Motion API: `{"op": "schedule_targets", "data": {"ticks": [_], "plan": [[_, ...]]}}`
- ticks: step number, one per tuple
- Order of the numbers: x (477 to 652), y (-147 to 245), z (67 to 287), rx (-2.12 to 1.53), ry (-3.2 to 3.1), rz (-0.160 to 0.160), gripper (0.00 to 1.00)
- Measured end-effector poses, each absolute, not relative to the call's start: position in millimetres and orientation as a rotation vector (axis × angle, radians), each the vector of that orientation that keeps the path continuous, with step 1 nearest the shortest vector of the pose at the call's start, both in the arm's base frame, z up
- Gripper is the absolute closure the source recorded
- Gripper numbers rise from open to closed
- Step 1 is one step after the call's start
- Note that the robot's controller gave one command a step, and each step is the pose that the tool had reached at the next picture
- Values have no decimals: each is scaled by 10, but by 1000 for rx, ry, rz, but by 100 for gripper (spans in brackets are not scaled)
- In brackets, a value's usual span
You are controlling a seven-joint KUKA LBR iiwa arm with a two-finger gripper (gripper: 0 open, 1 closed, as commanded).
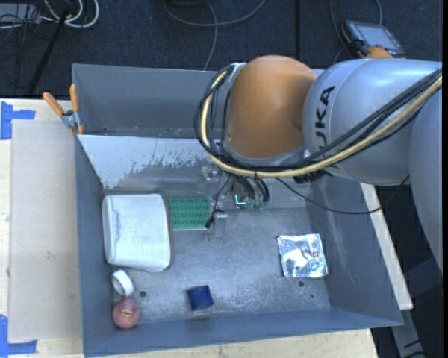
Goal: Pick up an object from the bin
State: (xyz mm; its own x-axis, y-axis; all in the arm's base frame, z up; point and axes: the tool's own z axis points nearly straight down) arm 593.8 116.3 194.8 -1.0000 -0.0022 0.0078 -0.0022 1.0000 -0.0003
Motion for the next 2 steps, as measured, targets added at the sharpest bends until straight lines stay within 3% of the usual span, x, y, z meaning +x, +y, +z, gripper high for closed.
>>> {"op": "schedule_targets", "data": {"ticks": [1,2], "plan": [[5889,1777,783,-85,-3134,2,0],[5074,1707,686,-98,-3132,4,0]]}}
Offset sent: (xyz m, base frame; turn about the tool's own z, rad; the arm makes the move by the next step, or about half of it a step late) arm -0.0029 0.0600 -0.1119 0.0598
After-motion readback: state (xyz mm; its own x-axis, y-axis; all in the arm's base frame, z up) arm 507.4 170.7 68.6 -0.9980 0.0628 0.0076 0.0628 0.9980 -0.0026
